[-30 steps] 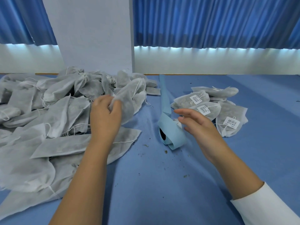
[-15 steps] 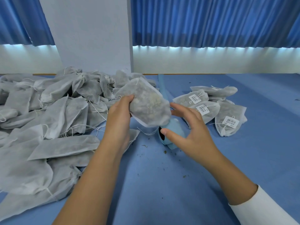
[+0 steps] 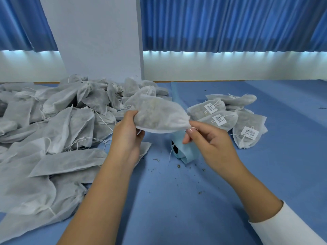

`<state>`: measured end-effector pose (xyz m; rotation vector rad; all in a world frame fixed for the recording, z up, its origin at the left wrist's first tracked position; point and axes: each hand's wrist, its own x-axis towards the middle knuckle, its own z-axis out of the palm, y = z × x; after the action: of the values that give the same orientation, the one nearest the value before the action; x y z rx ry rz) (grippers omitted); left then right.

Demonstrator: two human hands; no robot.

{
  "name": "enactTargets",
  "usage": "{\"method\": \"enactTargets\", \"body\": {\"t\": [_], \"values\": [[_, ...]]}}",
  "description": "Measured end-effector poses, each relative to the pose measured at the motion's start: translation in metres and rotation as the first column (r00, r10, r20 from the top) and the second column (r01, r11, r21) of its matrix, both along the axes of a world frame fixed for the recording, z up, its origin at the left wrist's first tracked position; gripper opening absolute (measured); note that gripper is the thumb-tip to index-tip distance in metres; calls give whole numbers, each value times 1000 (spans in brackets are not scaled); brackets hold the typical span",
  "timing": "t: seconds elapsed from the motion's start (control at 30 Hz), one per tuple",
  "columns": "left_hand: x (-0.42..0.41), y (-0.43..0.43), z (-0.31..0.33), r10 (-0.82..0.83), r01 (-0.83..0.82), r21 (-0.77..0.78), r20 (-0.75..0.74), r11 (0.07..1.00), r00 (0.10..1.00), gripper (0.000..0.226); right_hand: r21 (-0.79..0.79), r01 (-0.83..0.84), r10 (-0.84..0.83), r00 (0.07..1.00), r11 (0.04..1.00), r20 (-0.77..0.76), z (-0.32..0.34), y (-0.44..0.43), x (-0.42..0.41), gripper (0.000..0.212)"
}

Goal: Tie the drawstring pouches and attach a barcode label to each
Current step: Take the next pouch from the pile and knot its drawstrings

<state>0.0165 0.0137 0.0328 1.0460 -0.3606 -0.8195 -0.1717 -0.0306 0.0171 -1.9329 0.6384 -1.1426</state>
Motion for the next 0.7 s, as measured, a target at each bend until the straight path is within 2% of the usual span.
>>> {"method": "enactTargets", "body": {"t": [0.13,0.2,0.23,0.27,0.3,0.33,0.37,0.4,0.43,0.47,0.53,0.63,0.7], "values": [[15,-2,-6,121,-160,238,169,958,978,17,69,-55,59,997,996,-54,0,0,-2,22],[20,-1,-7,121,-177,295,199,939,972,21,104,-101,109,991,989,-73,1,2,-3,22],[22,-2,-7,92,-184,330,277,926,956,24,123,-120,129,989,985,-74,2,3,-4,22],[20,-2,-8,34,-211,378,424,901,905,26,124,-117,128,988,985,-85,2,3,-3,22],[17,-3,-10,-33,-258,401,591,879,806,23,108,-98,109,988,989,-107,1,3,-3,23],[11,-2,-11,-72,-303,377,721,875,689,14,80,-76,86,988,994,-132,0,3,-2,22],[5,1,-10,-81,-317,314,813,895,576,17,55,-66,74,986,996,-149,-1,3,-1,22],[-1,3,-10,-77,-272,233,872,934,484,29,38,-66,72,985,997,-155,-2,3,0,21],[-7,7,-9,-79,-161,161,902,974,424,32,29,-74,78,986,997,-151,-2,3,0,21],[-13,10,-5,-105,-22,124,910,992,400,30,22,-82,84,986,996,-143,-3,3,0,21],[-26,18,1,-217,218,143,905,965,366,26,-1,-93,92,988,996,-124,-3,2,0,22],[-35,22,5,-292,289,234,940,928,178,27,-19,-103,100,989,995,-107,-3,1,0,19],[-32,22,6,-320,287,278,941,917,110,30,-39,-94,89,990,995,-107,-2,1,0,16]]}}
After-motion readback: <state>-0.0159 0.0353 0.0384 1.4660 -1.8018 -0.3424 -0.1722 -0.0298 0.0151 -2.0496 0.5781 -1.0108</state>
